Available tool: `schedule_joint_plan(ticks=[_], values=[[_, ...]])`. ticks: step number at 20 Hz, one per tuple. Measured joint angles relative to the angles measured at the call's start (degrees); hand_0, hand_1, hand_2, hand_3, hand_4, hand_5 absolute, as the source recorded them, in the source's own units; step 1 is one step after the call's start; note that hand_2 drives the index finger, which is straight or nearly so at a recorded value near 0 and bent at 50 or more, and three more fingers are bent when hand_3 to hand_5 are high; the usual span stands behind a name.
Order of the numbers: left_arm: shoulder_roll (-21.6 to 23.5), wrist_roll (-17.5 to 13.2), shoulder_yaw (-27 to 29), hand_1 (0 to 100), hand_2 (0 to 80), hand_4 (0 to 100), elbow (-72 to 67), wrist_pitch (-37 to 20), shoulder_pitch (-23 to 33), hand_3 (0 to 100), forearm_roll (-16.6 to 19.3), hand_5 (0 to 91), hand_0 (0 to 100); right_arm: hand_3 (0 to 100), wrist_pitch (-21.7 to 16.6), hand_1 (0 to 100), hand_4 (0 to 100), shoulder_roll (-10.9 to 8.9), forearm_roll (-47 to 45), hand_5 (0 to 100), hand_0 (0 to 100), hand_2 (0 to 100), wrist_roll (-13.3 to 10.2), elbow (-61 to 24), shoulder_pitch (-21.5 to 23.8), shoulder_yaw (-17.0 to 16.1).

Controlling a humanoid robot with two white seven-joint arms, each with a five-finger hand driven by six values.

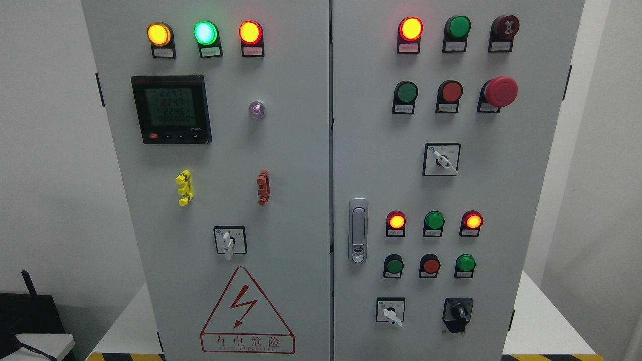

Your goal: Turn on light switch 1

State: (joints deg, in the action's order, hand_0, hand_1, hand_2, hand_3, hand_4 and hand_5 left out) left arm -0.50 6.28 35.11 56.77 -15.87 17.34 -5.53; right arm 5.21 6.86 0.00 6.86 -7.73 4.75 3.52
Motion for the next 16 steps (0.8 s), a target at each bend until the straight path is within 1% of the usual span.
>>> schedule_joint_plan(ticks=[2, 3, 4, 5, 6, 7, 9, 12, 16], values=[[0.1, -1.6, 1.0, 5, 29.3, 54, 4.6, 0.0, 0.0, 45, 0.0, 24.1, 45, 0, 0.0, 39, 0, 0.00, 0.0, 0, 12, 0, 0.0, 0.0, 0.0, 0.0], [0.1, -2.3, 1.4, 6, 30.5, 56, 6.8, 0.0, 0.0, 47, 0.0, 28.5, 44, 0, 0.0, 39, 0, 0.00, 0.0, 0, 12, 0, 0.0, 0.0, 0.0, 0.0], [0.1, -2.9, 1.8, 7, 30.7, 57, 9.0, 0.0, 0.0, 47, 0.0, 30.3, 44, 0, 0.0, 39, 0, 0.00, 0.0, 0, 12, 0, 0.0, 0.0, 0.0, 0.0], [0.2, -3.5, 2.1, 8, 31.8, 59, 11.2, 0.0, 0.0, 49, -0.1, 37.2, 44, 0, 0.0, 39, 0, 0.00, 0.0, 0, 12, 0, 0.0, 0.0, 0.0, 0.0], [0.2, -4.3, 2.4, 12, 33.8, 60, 13.4, 0.0, 0.0, 50, -0.1, 41.4, 41, 0, 0.0, 39, 0, 0.00, 0.0, 0, 12, 0, 0.0, 0.0, 0.0, 0.0], [0.2, -5.2, 2.5, 13, 35.1, 61, 15.4, 0.0, -0.1, 52, -0.1, 44.5, 39, 0, 0.0, 39, 0, 0.00, 0.0, 0, 12, 0, 0.0, 0.0, 0.0, 0.0], [0.3, -6.4, 2.7, 17, 37.8, 61, 19.3, -0.2, -0.2, 53, -0.2, 49.3, 34, 0, 0.0, 39, 0, 0.00, 0.0, 0, 12, 0, 0.0, 0.0, 0.0, 0.0], [0.3, -7.0, 2.2, 20, 38.7, 62, 24.6, -1.2, -0.4, 54, -0.2, 50.4, 29, 0, 0.0, 39, 0, 0.00, 0.0, 0, 12, 0, 0.0, 0.0, 0.0, 0.0], [0.4, -7.4, 0.2, 21, 39.3, 62, 30.7, -1.8, -1.3, 54, -0.2, 50.8, 27, 0, 0.0, 39, 0, 0.00, 0.0, 0, 12, 0, 0.0, 0.0, 0.0, 0.0]])
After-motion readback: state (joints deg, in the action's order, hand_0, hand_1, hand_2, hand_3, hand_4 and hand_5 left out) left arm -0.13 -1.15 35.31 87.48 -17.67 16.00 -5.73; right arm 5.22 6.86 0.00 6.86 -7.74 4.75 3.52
